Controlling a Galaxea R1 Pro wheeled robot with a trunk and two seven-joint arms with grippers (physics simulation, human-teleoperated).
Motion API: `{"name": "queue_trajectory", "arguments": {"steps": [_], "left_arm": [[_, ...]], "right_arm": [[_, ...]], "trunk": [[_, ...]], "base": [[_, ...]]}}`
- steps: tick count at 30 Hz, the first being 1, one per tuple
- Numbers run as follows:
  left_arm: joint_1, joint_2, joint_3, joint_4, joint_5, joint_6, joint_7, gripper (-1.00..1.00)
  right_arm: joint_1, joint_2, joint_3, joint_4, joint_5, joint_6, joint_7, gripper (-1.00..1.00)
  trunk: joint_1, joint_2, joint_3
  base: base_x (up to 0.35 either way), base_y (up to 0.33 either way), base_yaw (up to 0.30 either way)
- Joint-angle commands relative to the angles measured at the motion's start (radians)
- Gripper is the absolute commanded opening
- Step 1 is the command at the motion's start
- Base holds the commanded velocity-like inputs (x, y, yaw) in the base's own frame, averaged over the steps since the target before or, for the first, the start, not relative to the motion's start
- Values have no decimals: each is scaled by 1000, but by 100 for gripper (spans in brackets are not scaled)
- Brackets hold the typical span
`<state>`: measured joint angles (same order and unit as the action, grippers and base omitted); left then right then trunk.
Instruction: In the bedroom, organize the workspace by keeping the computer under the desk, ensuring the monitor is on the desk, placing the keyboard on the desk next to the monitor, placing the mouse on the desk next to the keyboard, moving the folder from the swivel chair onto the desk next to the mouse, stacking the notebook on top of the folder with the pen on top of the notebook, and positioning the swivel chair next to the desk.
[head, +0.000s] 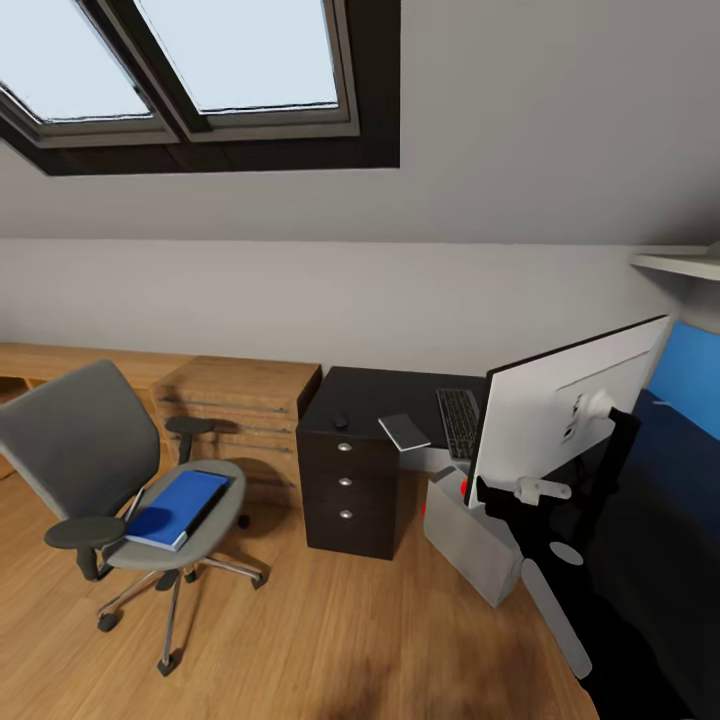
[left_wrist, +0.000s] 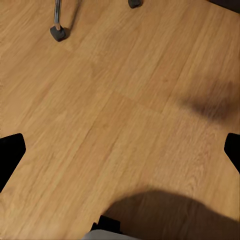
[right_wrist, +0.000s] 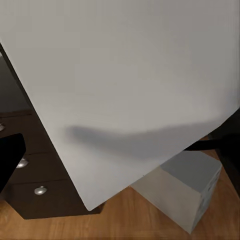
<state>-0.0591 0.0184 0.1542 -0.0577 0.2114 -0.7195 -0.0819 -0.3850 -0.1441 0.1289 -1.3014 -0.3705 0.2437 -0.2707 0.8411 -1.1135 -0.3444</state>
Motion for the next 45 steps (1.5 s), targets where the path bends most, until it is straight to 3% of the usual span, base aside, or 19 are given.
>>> {"name": "queue_trajectory", "arguments": {"steps": [1,8,15,18,21,45], "left_arm": [[-1,0,4,1,6,-2,-9,100],[-1,0,5,1,6,-2,-9,100],[-1,0,5,1,11,-2,-8,100],[-1,0,5,1,19,-3,-8,100],[-1,0,5,1,23,-3,-9,100],[-1,0,5,1,25,-5,-9,100]], "right_arm": [[-1,-1,3,1,-8,3,-9,100],[-1,-2,-1,70,-6,-9,-7,100],[-1,-6,-13,141,-4,-203,-34,100],[-1,-7,-14,156,-4,-245,-40,100],[0,-7,-14,161,-5,-257,-41,100],[0,-6,-15,194,-4,-270,-42,100]], "trunk": [[-4,6,2],[-31,55,24],[-58,104,46],[-69,125,55],[-81,146,65],[-81,146,72]], "base": [[0,0,0],[0,0,0],[0,0,0],[0,0,0],[0,0,0],[0,0,-207]]}}
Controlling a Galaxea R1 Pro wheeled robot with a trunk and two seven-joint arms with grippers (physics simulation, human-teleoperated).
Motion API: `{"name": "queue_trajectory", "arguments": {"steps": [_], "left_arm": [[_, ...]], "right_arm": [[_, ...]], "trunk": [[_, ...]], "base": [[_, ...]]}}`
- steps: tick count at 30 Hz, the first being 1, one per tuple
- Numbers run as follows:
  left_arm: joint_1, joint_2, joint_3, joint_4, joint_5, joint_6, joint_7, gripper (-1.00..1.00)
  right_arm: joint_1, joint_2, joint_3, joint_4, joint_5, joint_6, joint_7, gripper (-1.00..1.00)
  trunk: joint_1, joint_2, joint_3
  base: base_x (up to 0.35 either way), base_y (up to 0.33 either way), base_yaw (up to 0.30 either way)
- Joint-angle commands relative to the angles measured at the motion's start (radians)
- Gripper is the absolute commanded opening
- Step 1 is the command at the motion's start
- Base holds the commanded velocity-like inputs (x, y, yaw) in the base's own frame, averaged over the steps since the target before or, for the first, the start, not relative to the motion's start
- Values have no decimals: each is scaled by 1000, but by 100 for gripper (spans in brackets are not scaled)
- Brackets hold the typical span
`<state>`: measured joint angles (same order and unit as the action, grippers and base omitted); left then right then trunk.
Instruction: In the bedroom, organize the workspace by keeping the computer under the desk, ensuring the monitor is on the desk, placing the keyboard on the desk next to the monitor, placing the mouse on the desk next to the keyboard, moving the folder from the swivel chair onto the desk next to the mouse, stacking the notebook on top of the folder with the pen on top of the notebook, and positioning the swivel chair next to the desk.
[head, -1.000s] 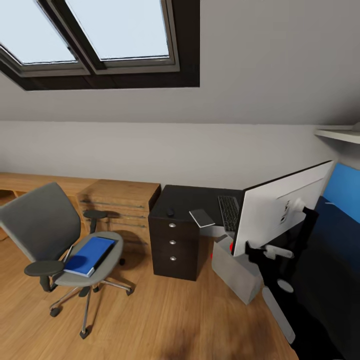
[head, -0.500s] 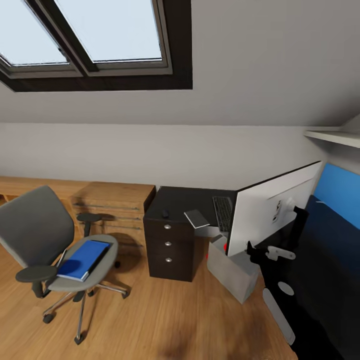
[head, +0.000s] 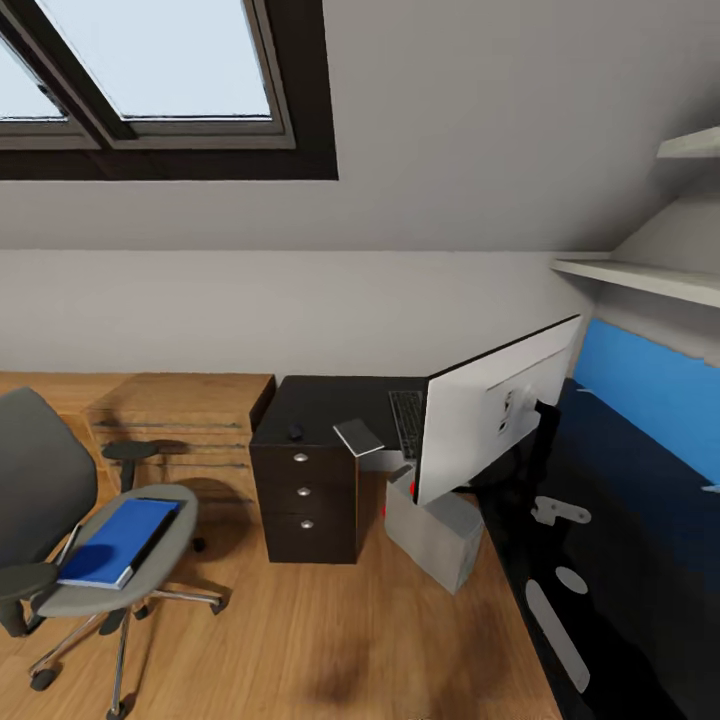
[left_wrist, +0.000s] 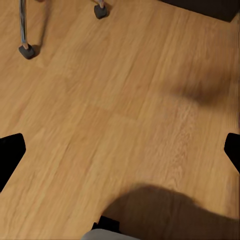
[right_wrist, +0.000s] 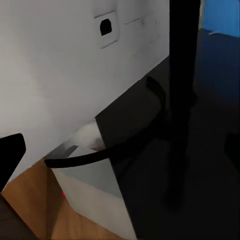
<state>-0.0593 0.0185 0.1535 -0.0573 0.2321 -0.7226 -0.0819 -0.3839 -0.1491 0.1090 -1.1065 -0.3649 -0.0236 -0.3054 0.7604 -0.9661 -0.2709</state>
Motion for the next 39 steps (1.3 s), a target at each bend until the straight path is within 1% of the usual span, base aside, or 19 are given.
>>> {"name": "queue_trajectory", "arguments": {"steps": [1,12,20,30,34,37,39], "left_arm": [[-1,0,6,1,4,-2,-9,100],[-1,0,6,1,4,-4,-10,100],[-1,0,6,1,4,-3,-10,100],[-1,0,6,1,3,-4,-10,100],[-1,0,6,1,3,-4,-10,100],[-1,0,6,1,3,-4,-10,100],[-1,0,6,1,3,-4,-10,100]], "right_arm": [[-1,-1,5,-1,-9,-2,-8,100],[-1,-1,5,2,-9,-3,-8,100],[-1,-1,5,13,-11,-4,-8,100],[-1,-3,3,22,-11,-10,-8,100],[-1,-1,5,73,-5,-27,-6,100],[-3,-2,1,172,-3,-77,-6,100],[-5,-2,-2,213,-4,-88,-6,100]], "trunk": [[0,-1,-1],[0,-1,-1],[0,-1,-1],[0,-1,-1],[0,-1,-1],[0,-1,-1],[0,-1,-1]], "base": [[0,0,-260],[158,121,-260],[33,22,-220],[2,1,-48],[21,0,0],[141,0,0],[87,0,0]]}}
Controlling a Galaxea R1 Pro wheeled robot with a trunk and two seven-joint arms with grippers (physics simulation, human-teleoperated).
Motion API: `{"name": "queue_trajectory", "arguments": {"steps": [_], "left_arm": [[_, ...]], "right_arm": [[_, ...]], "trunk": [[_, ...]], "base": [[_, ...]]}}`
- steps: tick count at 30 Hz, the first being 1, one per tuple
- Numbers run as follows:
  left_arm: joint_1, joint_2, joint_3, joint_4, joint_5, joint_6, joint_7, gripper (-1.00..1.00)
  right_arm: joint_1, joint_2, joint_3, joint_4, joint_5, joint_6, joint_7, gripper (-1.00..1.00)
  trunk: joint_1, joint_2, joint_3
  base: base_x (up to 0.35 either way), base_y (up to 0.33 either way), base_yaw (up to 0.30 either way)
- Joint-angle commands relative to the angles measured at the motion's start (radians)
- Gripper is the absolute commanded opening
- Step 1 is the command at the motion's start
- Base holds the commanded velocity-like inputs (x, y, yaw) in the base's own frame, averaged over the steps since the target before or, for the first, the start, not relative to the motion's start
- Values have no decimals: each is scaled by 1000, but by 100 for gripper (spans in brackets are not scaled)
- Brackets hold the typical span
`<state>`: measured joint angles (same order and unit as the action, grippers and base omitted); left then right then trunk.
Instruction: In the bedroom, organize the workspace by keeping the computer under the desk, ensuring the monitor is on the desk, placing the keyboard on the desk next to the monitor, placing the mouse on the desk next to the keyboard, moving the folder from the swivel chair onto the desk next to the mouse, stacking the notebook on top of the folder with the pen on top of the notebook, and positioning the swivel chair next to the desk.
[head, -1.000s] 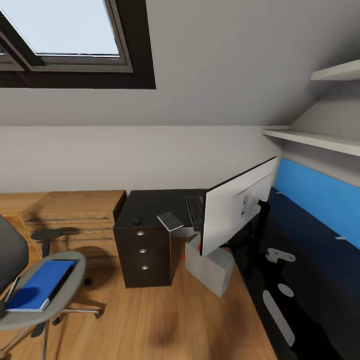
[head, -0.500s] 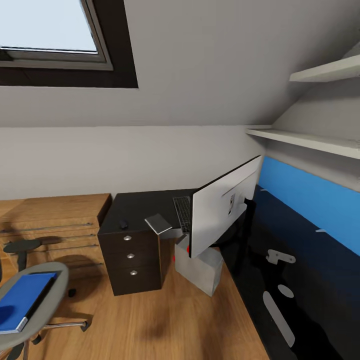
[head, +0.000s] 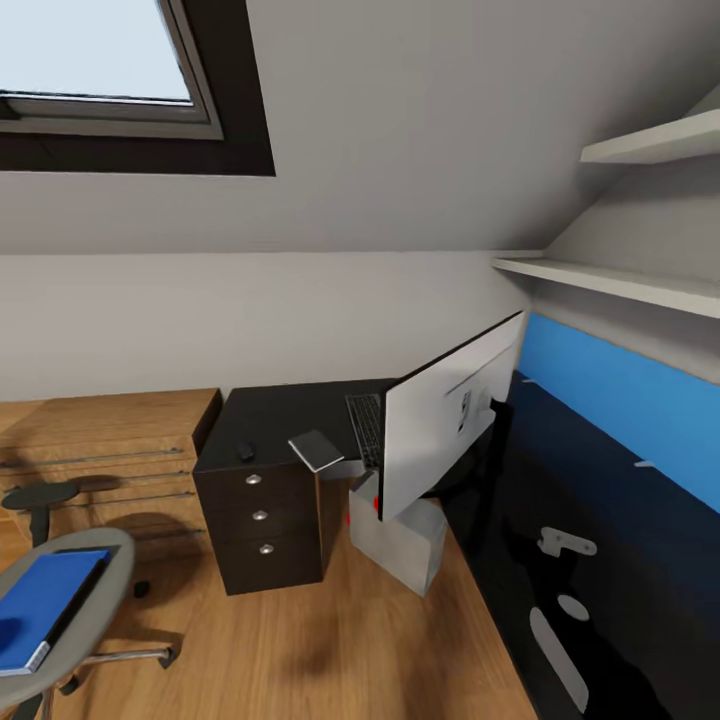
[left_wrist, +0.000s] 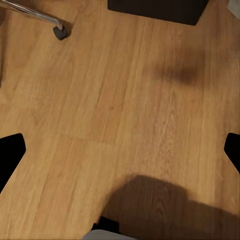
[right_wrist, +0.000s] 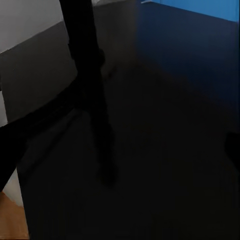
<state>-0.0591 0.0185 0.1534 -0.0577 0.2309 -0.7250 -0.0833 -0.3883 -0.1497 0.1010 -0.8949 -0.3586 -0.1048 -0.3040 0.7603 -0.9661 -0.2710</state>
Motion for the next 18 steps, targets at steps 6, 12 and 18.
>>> {"name": "queue_trajectory", "arguments": {"steps": [6,12,18], "left_arm": [[-1,0,6,1,4,-2,-9,100],[-1,0,6,1,4,-2,-9,100],[-1,0,6,1,4,-2,-9,100]], "right_arm": [[-55,-2,4,150,-11,-17,-5,100],[-168,-3,3,281,-10,-24,1,100],[-251,-4,3,412,-8,-43,41,100]], "trunk": [[0,-1,-1],[0,-1,-1],[0,-1,-1]], "base": [[27,0,0],[4,0,0],[0,0,0]]}}
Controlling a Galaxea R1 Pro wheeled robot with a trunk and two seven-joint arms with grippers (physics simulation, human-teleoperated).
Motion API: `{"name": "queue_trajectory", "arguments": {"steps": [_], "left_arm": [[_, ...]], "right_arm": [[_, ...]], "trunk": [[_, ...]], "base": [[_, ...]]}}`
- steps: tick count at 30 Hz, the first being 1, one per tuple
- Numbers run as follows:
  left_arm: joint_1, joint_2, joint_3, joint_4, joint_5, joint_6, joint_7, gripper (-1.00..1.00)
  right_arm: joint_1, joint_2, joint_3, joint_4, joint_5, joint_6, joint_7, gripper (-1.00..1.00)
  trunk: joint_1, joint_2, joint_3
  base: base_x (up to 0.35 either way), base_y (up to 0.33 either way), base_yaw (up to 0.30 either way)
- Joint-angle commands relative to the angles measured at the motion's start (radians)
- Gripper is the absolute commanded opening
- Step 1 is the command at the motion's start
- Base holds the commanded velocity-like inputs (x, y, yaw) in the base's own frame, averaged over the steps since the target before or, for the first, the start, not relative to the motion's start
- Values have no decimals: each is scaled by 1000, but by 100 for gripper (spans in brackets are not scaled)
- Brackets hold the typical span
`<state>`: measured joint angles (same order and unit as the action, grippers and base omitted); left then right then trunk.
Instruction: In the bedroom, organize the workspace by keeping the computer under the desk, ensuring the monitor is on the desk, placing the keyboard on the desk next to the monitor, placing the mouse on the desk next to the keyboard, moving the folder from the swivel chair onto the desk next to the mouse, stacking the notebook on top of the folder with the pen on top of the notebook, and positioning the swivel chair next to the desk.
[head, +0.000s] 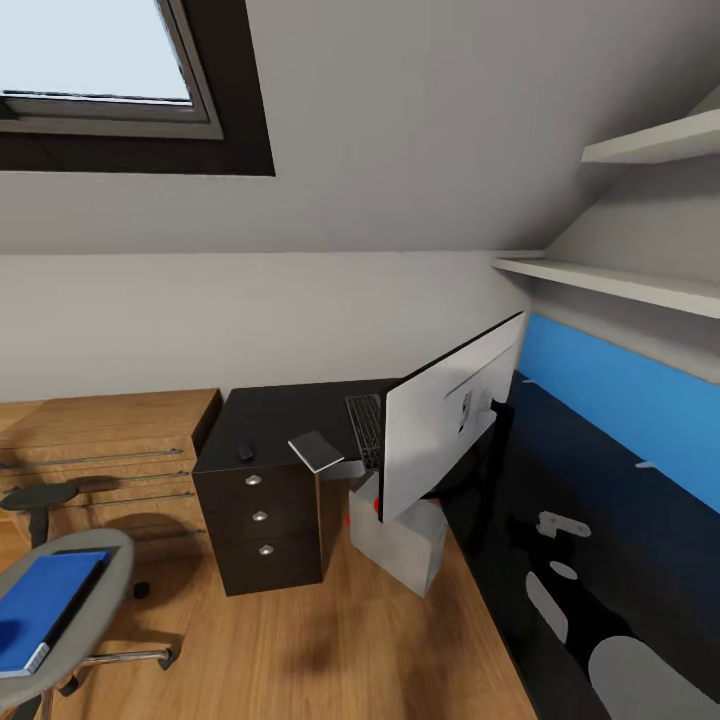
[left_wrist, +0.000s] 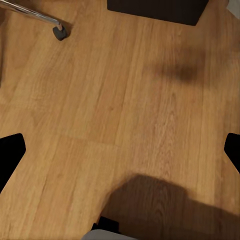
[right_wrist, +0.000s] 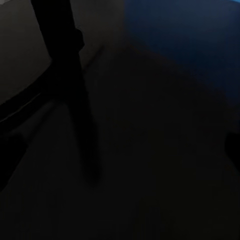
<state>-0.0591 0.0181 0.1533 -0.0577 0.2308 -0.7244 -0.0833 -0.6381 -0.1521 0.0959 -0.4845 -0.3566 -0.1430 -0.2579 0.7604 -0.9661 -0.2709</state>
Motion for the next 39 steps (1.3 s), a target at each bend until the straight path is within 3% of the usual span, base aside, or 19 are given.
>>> {"name": "queue_trajectory", "arguments": {"steps": [1,9,21,39], "left_arm": [[-1,0,6,1,4,-2,-9,100],[-1,-1,6,1,4,-1,-9,100],[-1,-1,5,1,4,-1,-10,100],[-1,-1,6,1,4,-3,-12,100]], "right_arm": [[-10,-1,8,16,-11,-6,0,100],[-56,2,10,94,-19,-13,24,100],[-60,-6,29,195,17,-209,153,100],[-60,-25,29,207,17,-227,164,100]], "trunk": [[0,-1,-1],[0,-1,-1],[0,-1,-1],[0,-1,-1]], "base": [[0,0,0],[0,0,0],[0,0,0],[143,0,0]]}}
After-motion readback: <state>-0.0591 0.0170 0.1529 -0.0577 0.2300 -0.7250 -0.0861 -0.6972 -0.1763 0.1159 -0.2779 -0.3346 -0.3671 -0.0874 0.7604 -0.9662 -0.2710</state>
